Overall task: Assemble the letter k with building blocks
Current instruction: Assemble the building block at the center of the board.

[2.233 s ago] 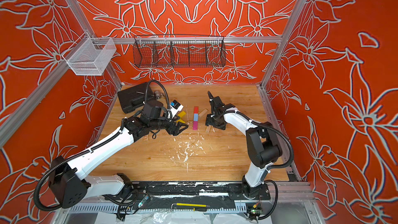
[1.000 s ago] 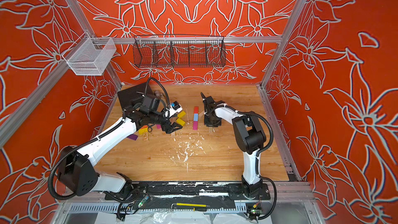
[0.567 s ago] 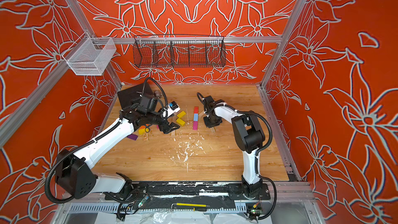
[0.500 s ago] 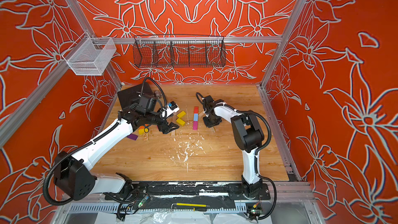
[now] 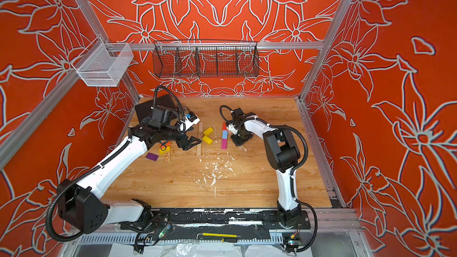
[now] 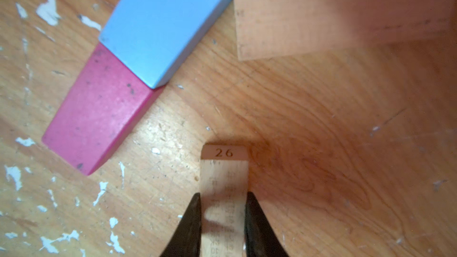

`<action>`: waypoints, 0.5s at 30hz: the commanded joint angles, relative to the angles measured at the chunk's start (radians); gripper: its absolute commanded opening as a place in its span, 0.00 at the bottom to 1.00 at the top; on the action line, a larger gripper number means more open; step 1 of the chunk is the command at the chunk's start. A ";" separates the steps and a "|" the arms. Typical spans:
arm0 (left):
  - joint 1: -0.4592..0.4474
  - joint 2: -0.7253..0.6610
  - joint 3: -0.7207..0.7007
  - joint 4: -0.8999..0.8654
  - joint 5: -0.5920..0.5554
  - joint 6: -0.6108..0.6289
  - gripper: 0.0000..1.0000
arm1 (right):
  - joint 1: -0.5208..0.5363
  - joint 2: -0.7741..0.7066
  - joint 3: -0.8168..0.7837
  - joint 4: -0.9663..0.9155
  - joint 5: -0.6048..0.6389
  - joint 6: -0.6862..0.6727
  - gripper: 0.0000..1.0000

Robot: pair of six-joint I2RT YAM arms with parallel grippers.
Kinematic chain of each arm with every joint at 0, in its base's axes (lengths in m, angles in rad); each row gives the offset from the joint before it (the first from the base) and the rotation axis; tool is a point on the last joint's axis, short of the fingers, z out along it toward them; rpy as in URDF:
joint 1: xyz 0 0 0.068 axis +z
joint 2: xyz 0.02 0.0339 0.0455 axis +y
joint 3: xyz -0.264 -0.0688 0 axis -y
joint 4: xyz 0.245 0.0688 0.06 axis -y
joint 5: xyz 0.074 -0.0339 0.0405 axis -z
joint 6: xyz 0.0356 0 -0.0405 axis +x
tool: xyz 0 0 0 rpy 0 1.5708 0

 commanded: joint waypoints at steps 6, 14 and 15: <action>0.025 0.000 0.004 0.014 0.026 -0.023 0.85 | 0.001 0.036 0.059 -0.001 -0.047 -0.207 0.25; 0.044 0.012 0.008 0.019 0.037 -0.043 0.85 | 0.001 0.077 0.122 -0.005 -0.065 -0.245 0.25; 0.046 0.015 0.009 0.020 0.039 -0.044 0.85 | 0.001 0.084 0.127 -0.006 -0.063 -0.247 0.25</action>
